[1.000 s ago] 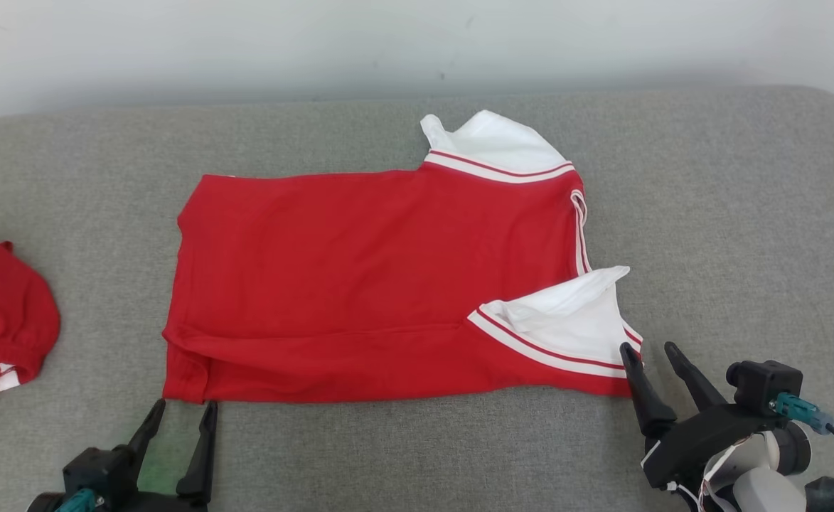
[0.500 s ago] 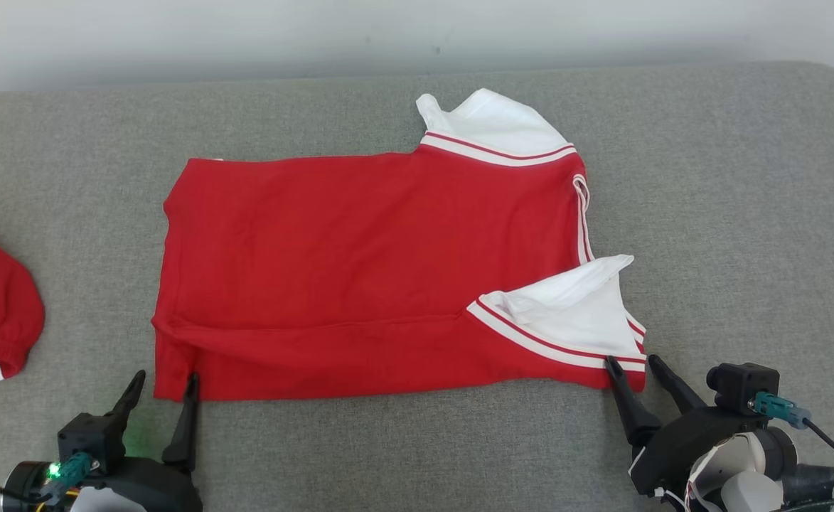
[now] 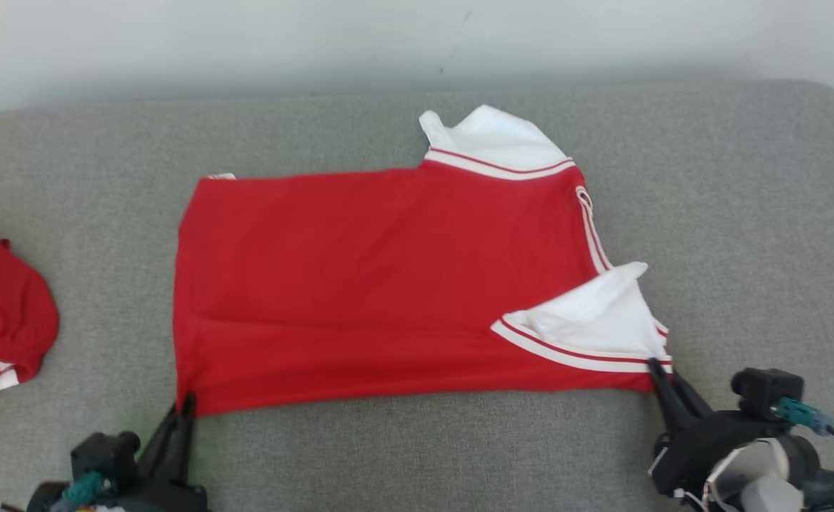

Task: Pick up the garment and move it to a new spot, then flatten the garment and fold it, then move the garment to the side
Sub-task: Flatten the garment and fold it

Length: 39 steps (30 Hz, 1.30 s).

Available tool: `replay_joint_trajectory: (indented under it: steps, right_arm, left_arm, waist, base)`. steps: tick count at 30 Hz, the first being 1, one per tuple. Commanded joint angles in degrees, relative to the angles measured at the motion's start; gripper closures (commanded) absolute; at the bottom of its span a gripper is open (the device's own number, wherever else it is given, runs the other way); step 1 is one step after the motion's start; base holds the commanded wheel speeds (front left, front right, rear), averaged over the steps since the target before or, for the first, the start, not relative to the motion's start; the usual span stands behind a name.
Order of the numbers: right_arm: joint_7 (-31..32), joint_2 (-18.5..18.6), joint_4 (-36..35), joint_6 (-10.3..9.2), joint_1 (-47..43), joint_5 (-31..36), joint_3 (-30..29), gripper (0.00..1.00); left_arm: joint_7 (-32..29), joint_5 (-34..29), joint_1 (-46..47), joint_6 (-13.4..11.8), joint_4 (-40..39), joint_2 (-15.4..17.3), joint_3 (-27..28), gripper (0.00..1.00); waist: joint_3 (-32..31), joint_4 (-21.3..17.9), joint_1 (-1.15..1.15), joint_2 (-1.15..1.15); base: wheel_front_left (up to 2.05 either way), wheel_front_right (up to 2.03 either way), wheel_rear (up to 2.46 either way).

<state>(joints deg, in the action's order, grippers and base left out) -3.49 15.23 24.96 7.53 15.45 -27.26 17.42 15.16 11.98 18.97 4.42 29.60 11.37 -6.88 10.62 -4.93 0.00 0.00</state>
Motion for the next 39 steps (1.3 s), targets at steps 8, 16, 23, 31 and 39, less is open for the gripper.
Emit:
replay_joint_trajectory:
  steps: [8,16,23,31,39]
  right_arm:
    - [1.13,2.1,-2.27,-0.07,-7.06,-0.3,-5.81,1.0]
    - [7.38,1.98,-10.21,-0.07,-17.64,-0.66,-9.78,1.0]
    - [12.16,0.74,-15.08,-0.08,-22.09,-0.14,-11.68,1.0]
    - [14.44,-0.94,-17.89,-0.07,-24.64,1.62,-13.3,1.0]
    - [9.02,-3.27,-19.79,-0.06,-23.0,6.13,-15.51,0.0]
  left_arm:
    - [0.0,1.01,-9.54,0.87,-6.11,-2.26,-0.11,1.0]
    - [0.01,1.53,-16.95,0.63,-8.65,-3.48,0.3,1.0]
    - [0.02,1.73,-19.55,0.32,-8.86,-4.05,1.02,1.0]
    - [0.02,1.93,-20.35,0.32,-7.81,-4.82,1.27,1.0]
    - [0.01,2.15,-19.11,0.2,-10.48,-5.9,4.02,0.0]
  waist:
    - [-5.11,0.43,0.0,0.0]
    - [-7.98,0.24,0.0,0.0]
    - [-8.61,-0.22,0.0,0.0]
    - [-9.19,0.05,0.0,0.0]
    - [-9.49,0.42,0.0,0.0]
  base:
    - [0.0,0.0,0.0]
    - [0.0,0.0,0.0]
    - [0.0,0.0,0.0]
    - [0.0,0.0,0.0]
    - [0.0,0.0,0.0]
